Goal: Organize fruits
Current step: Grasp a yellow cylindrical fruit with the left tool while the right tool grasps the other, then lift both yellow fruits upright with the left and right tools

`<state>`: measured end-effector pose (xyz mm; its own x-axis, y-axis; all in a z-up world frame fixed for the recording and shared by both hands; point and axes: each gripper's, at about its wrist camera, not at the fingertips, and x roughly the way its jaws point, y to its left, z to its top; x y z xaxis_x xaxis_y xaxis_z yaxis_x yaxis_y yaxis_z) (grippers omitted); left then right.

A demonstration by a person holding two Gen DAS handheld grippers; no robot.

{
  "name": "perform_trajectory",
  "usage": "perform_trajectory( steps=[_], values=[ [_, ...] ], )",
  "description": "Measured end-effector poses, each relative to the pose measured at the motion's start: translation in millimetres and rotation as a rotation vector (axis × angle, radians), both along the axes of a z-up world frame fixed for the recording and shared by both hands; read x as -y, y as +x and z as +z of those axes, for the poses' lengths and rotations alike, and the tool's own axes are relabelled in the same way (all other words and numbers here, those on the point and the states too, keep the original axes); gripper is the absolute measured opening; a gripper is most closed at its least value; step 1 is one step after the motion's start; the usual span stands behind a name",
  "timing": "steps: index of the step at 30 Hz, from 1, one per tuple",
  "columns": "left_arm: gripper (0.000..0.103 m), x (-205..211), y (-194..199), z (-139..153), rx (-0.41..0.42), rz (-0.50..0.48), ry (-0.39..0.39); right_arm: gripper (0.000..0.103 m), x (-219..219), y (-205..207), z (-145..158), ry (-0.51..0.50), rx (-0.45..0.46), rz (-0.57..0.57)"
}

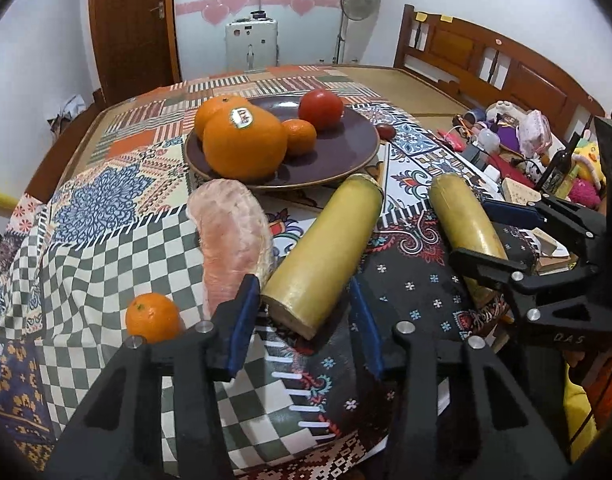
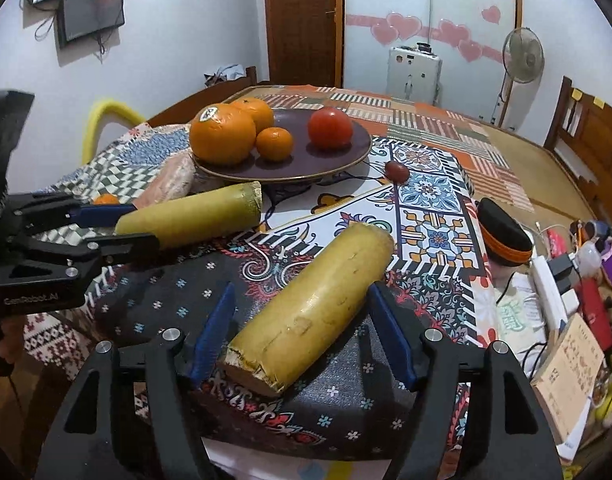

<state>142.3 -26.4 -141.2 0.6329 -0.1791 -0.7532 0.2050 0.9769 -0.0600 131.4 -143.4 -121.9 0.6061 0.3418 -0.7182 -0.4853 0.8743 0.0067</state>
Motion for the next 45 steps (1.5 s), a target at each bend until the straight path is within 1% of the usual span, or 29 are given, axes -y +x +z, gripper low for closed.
perform_trajectory(
  steps=[1,2,3,6,10,12,13,16,19,22,26,30,33,41,45],
  values=[
    [0.041,2,1,1,-0.005,-0.01,-0.011,0.063,1,0,-1,-0.004,0.0,0.001],
    [0.04,3,0,1,-0.011,-0.019,-0.023,0.062,4,-1,-1,0.001,-0.003,0.007],
    [0.039,6,0,2,-0.017,-0.032,-0.029,0.06,7,-1,0,0.017,-0.015,0.016],
    [0.036,14,-4,4,-0.022,-0.053,-0.024,0.051,15,-2,2,0.038,-0.042,0.042],
    [0.034,22,-7,6,-0.049,-0.073,-0.066,0.038,22,-9,6,0.016,-0.031,0.058],
    [0.033,27,-8,7,-0.062,-0.087,-0.086,0.035,27,-11,7,0.007,-0.026,0.054],
    [0.033,30,-9,8,-0.061,-0.092,-0.082,0.034,30,-12,8,0.006,-0.026,0.049],
    [0.033,36,-10,9,-0.06,-0.106,-0.052,0.035,37,-10,9,0.018,-0.039,0.042],
    [0.033,36,-5,11,-0.079,-0.117,-0.05,0.035,36,-6,10,0.017,-0.049,0.043],
    [0.033,36,3,14,-0.089,-0.12,-0.045,0.035,33,-2,11,0.005,-0.037,0.047],
    [0.033,42,20,14,-0.11,-0.139,-0.033,0.035,25,13,9,0.012,-0.066,0.076],
    [0.033,50,34,13,-0.109,-0.152,-0.004,0.035,15,31,8,0.002,-0.093,0.112],
    [0.034,54,44,11,-0.11,-0.158,0.004,0.037,9,43,8,-0.012,-0.103,0.134],
    [0.039,58,77,1,-0.148,-0.165,-0.009,0.038,8,63,6,0.005,-0.125,0.153],
    [0.041,59,90,-6,-0.174,-0.163,-0.035,0.037,8,65,5,0.006,-0.123,0.165]
  ],
)
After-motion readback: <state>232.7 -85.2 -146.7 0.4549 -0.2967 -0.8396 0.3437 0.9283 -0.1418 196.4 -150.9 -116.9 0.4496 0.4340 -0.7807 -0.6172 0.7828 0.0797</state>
